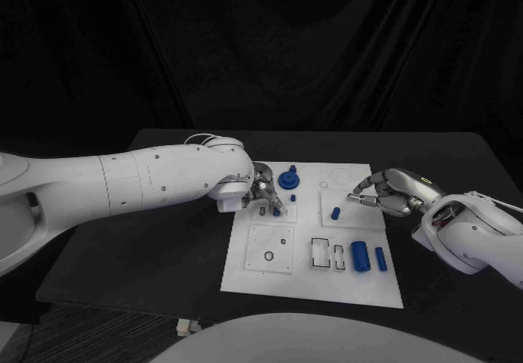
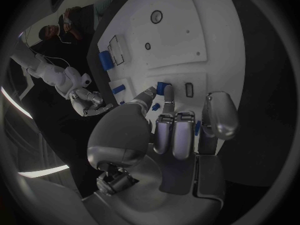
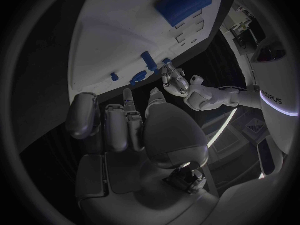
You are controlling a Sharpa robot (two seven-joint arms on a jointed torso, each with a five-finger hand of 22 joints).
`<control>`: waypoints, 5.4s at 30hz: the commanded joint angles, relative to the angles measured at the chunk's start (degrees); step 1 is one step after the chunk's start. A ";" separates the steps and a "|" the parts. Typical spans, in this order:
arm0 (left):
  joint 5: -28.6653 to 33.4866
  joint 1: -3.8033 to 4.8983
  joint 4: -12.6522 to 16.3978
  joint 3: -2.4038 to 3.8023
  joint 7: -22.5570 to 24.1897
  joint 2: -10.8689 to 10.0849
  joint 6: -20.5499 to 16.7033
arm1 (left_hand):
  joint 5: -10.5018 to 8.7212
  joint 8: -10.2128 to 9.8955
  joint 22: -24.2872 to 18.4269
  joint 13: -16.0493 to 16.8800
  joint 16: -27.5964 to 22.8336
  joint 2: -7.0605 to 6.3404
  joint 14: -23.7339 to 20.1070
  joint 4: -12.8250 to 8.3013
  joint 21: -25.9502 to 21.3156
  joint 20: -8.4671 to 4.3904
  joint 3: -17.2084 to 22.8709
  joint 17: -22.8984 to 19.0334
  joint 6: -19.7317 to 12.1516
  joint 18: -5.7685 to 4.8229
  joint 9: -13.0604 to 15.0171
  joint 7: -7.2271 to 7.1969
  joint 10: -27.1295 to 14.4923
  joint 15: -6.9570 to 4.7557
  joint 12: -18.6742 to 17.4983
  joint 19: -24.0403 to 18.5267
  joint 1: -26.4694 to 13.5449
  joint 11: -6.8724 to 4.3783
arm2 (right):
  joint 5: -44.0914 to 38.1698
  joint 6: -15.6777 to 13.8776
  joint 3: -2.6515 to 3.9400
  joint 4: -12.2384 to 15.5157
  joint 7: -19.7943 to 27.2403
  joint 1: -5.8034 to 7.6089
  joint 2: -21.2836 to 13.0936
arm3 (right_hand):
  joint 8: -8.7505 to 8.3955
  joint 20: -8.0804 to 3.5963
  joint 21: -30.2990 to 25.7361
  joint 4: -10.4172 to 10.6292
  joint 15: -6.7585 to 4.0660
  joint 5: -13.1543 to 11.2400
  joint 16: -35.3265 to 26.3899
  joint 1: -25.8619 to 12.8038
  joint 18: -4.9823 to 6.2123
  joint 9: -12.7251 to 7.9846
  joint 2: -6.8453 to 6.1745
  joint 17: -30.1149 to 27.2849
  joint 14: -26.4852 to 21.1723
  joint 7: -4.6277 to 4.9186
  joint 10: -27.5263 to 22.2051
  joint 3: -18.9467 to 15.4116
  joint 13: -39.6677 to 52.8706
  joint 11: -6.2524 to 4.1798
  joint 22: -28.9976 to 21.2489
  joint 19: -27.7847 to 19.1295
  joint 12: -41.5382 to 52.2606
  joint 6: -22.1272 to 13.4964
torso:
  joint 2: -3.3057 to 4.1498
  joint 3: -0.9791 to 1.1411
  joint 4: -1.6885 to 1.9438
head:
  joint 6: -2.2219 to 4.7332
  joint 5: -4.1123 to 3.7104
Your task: Assemble the parts on the task board
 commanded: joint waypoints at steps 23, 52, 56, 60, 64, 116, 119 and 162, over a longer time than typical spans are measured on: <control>0.16 -0.65 0.07 0.04 0.28 -0.11 0.29 | 10.93 2.22 8.96 15.04 0.16 -1.69 5.25 -6.57 -0.06 -0.56 12.28 13.42 -1.82 0.63 3.78 0.33 5.92 -0.43 0.11 0.05 4.81 -0.17 | -0.08 0.22 0.03 0.00 -0.18 -0.17 -0.24 | -0.06 -0.05 -0.48 0.13 -0.30 0.23 -0.28 0.44 0.42 -0.09 0.12 -0.12 1.86 0.13 2.89 -0.35 3.95 -0.09 8.57 -0.54 -0.19 0.22 | -0.01 0.00 0.02 | -0.01 -0.13; 0.17 0.09 1.91 0.09 1.30 -1.73 -0.21 | 18.00 5.89 9.12 15.06 0.44 -2.92 5.32 -9.51 1.04 -0.35 23.04 13.60 -3.08 0.57 9.44 1.09 5.94 -0.17 0.15 0.02 -0.33 0.28 | 0.20 0.18 0.03 0.00 -0.18 -0.18 -0.19 | -0.08 -0.05 -0.56 0.18 -0.29 0.23 -0.32 0.40 0.43 -0.10 0.16 -0.16 1.85 0.14 2.83 -0.40 3.84 -0.09 8.55 -0.57 -0.27 0.22 | 0.00 -0.01 0.00 | -0.01 -0.09; 0.17 0.33 1.84 0.10 1.51 -1.67 0.80 | 17.93 6.07 9.07 14.96 0.30 -2.82 5.28 -9.52 0.83 -0.35 23.35 13.52 -3.32 0.60 9.82 1.11 5.83 -0.17 -0.06 -0.07 -0.45 0.28 | 0.29 0.20 0.03 -0.02 -0.17 -0.18 -0.14 | -0.08 -0.05 -0.56 0.18 -0.29 0.23 -0.32 0.40 0.43 -0.10 0.16 -0.16 1.85 0.14 2.83 -0.40 3.84 -0.09 8.55 -0.57 -0.27 0.22 | -0.01 -0.01 0.01 | -0.01 -0.16; 0.17 0.44 1.84 0.10 1.79 -1.70 1.61 | 17.93 6.17 9.06 14.95 0.26 -2.80 5.26 -9.56 0.83 -0.35 23.50 13.49 -3.45 0.61 10.02 1.12 5.83 -0.16 -0.08 -0.09 -0.49 0.30 | 0.34 0.24 0.03 -0.03 -0.18 -0.18 -0.13 | -0.08 -0.05 -0.56 0.18 -0.29 0.23 -0.32 0.40 0.43 -0.10 0.16 -0.16 1.85 0.14 2.83 -0.40 3.84 -0.09 8.55 -0.57 -0.27 0.22 | -0.04 -0.01 -0.02 | -0.01 -0.13; 0.19 0.51 1.83 0.11 2.06 -1.74 1.95 | 17.92 6.19 9.06 14.93 0.19 -2.81 5.25 -9.56 0.82 -0.35 23.51 13.45 -3.47 0.61 10.05 1.12 5.80 -0.16 -0.14 -0.10 -0.50 0.30 | 0.35 0.28 0.03 -0.07 -0.20 -0.18 -0.13 | -0.08 -0.05 -0.56 0.18 -0.29 0.23 -0.32 0.40 0.43 -0.10 0.16 -0.16 1.85 0.14 2.83 -0.40 3.84 -0.09 8.55 -0.57 -0.27 0.22 | 0.01 0.00 0.01 | -0.01 -0.13; 6.65 1.68 -5.13 0.10 -0.64 2.14 9.98 | 15.04 6.29 9.13 15.08 0.52 -2.32 5.34 -9.96 1.39 -0.34 24.28 13.65 -4.11 0.54 11.06 1.19 5.96 -0.14 0.20 -0.08 -0.17 0.35 | 0.37 0.48 0.03 -0.15 0.00 -0.18 0.03 | -0.09 -0.04 -0.60 0.20 -0.29 0.20 -0.37 0.37 0.44 -0.11 0.20 -0.22 1.83 0.14 2.80 -0.42 3.79 -0.09 8.55 -0.58 -0.31 0.21 | 0.00 0.01 0.02 | -0.01 -0.13; 6.64 1.68 -5.19 0.10 -0.65 2.17 9.86 | 15.04 6.29 9.13 15.08 0.52 -2.32 5.34 -9.96 1.39 -0.34 24.28 13.65 -4.11 0.54 11.06 1.19 5.96 -0.14 0.20 -0.08 -0.17 0.35 | 0.46 0.49 0.03 -0.14 0.02 -0.19 0.03 | -0.09 -0.04 -0.60 0.20 -0.29 0.20 -0.37 0.37 0.44 -0.11 0.20 -0.22 1.83 0.14 2.80 -0.42 3.79 -0.09 8.55 -0.58 -0.31 0.21 | 0.02 0.00 0.02 | -0.01 -0.16; 3.98 1.57 -6.06 0.08 -1.35 3.24 11.58 | 13.15 5.83 9.09 15.08 0.78 -1.79 5.41 -9.89 1.40 -0.25 24.26 13.81 -4.55 0.56 11.26 1.32 5.96 -0.03 0.20 -0.15 0.13 0.46 | 0.67 1.15 0.03 -0.27 0.18 -0.24 0.13 | -0.14 -0.03 -0.73 0.17 -0.27 0.17 -0.43 0.40 0.45 -0.14 0.36 -0.28 1.79 0.15 2.77 -0.49 3.75 -0.07 8.53 -0.60 -0.34 0.18 | -0.01 0.00 -0.01 | -0.01 0.12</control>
